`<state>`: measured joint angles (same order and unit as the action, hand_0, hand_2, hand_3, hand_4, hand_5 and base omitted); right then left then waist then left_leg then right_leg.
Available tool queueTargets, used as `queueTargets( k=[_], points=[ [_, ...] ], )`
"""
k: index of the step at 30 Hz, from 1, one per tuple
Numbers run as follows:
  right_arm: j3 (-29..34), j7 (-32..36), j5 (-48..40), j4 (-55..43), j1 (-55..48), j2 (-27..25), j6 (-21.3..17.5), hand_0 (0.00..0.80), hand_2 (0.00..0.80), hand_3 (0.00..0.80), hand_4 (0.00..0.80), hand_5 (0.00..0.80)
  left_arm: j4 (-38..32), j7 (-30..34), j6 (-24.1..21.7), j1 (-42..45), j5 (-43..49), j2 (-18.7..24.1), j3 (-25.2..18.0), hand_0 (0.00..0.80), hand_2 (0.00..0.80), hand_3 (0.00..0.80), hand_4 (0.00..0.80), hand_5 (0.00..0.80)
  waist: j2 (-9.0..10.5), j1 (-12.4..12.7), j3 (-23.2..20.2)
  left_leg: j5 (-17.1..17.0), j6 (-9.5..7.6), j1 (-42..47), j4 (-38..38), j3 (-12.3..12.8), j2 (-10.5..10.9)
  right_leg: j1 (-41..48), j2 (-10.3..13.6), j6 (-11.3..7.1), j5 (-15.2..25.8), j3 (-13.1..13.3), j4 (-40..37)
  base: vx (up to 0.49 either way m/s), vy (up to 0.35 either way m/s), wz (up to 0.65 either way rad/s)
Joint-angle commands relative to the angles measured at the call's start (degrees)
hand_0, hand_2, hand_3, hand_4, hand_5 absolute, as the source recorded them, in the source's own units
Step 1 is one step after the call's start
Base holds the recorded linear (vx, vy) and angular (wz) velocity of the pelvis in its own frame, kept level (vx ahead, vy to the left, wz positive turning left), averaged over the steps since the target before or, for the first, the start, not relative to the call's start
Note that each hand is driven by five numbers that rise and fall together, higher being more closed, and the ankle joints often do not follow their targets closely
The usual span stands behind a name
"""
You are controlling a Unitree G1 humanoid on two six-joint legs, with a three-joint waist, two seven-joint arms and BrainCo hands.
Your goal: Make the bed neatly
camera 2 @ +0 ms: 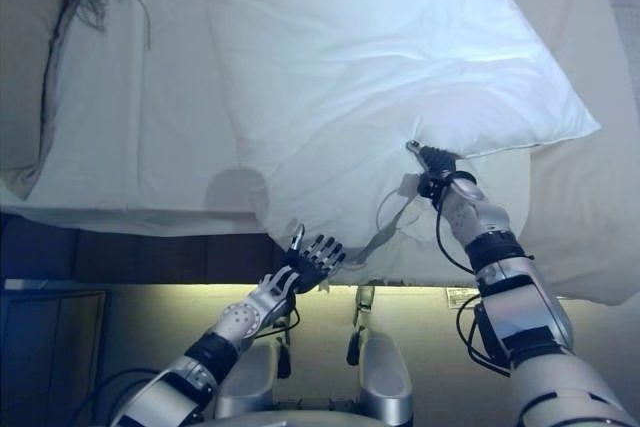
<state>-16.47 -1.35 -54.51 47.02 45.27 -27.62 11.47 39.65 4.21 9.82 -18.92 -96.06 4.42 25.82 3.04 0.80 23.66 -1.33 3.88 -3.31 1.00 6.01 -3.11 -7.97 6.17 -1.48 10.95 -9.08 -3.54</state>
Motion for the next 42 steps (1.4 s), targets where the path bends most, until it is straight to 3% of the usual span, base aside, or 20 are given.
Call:
queueTargets(
  k=[1, 11, 19, 23, 29, 35, 42],
  points=[
    [-0.7, 1.6, -0.7, -6.6, 6.2, 1.1, -3.7, 0.8, 0.8, 0.8, 0.8, 0.8, 1.9, 2.0, 0.5, -2.3, -3.7, -5.1, 3.5, 0.0, 0.0, 0.0, 0.0, 0.0, -0.03, 0.6, -4.6, -2.4, -1.14, -1.5, -2.1, -0.2, -1.1, 2.3, 2.0, -2.55, -5.6, -1.2, 5.1, 0.031, -0.035, 0.01],
    [-0.7, -0.9, -0.2, -8.2, 4.9, 3.1, -4.9, 0.8, 0.8, 0.8, 0.8, 0.8, 2.9, 2.9, 1.4, -3.4, -5.9, -6.9, 5.0, 0.0, 0.0, 0.0, 0.0, 0.0, -0.05, 0.7, -4.8, -2.1, -1.08, -1.3, -2.1, -1.0, -0.8, 2.8, 2.5, -2.85, -5.4, -2.3, 4.7, 0.029, -0.028, 0.04],
    [-1.8, -1.4, -0.3, -8.2, 5.8, 4.2, -5.9, 0.8, 0.8, 0.8, 0.8, 0.8, 2.4, 5.5, 1.5, -4.9, -14.3, -8.2, 5.0, 0.0, 0.0, 0.0, 0.0, 0.0, -0.03, 0.2, -3.7, -2.2, -0.89, -1.7, -1.7, -1.0, -1.1, 2.2, 2.3, -2.68, -5.5, -2.0, 5.2, 0.005, -0.003, 0.01],
    [-2.0, -1.7, -0.2, -8.1, 7.0, 4.5, -6.3, 0.8, 0.8, 0.8, 0.8, 0.8, 3.1, 2.1, -0.7, -5.9, -16.9, -9.4, 4.9, 0.0, 0.0, 0.0, 0.0, 0.0, 0.23, 0.2, -2.6, -2.5, -0.82, -2.1, -2.0, -1.2, -1.1, 1.7, 2.2, -2.67, -5.4, -2.1, 5.3, -0.007, -0.01, 0.0],
    [-1.8, -2.8, -0.1, -9.5, 7.4, 4.9, -7.5, 0.8, 0.8, 0.8, 0.8, 0.8, 6.4, -10.6, -5.7, -5.1, -16.1, -10.4, 4.8, 0.0, 0.0, 0.0, 0.0, 0.0, 1.11, 0.8, -0.9, -3.0, -0.74, -3.0, -2.5, -1.9, -1.1, 0.7, 2.1, -2.92, -5.0, -2.7, 5.2, -0.036, -0.069, 0.02],
    [-1.9, -3.4, -0.1, -10.3, 7.2, 4.4, -9.0, 0.8, 0.8, 0.8, 0.8, 0.8, 9.4, -12.8, -4.5, -2.1, -10.1, -10.8, 2.9, 0.0, 0.0, 0.0, 0.0, 0.0, 1.64, 1.5, 0.4, -3.5, -0.63, -3.4, -2.9, -2.2, -1.3, 0.4, 1.7, -2.88, -4.8, -3.4, 5.1, -0.017, -0.067, 0.09],
    [-1.9, -4.5, -1.9, -11.1, 9.3, 3.8, -10.0, 0.8, 0.8, 0.8, 0.8, 0.8, 10.9, -13.4, -2.7, -1.8, -10.5, -10.8, 0.7, 0.0, 0.0, 0.0, 0.0, 0.0, 2.41, 2.0, 2.7, -4.2, -0.38, -5.0, -2.9, -2.3, -1.8, -1.2, 1.1, -2.82, -4.5, -3.5, 5.6, -0.037, -0.062, 0.03]
  ],
)
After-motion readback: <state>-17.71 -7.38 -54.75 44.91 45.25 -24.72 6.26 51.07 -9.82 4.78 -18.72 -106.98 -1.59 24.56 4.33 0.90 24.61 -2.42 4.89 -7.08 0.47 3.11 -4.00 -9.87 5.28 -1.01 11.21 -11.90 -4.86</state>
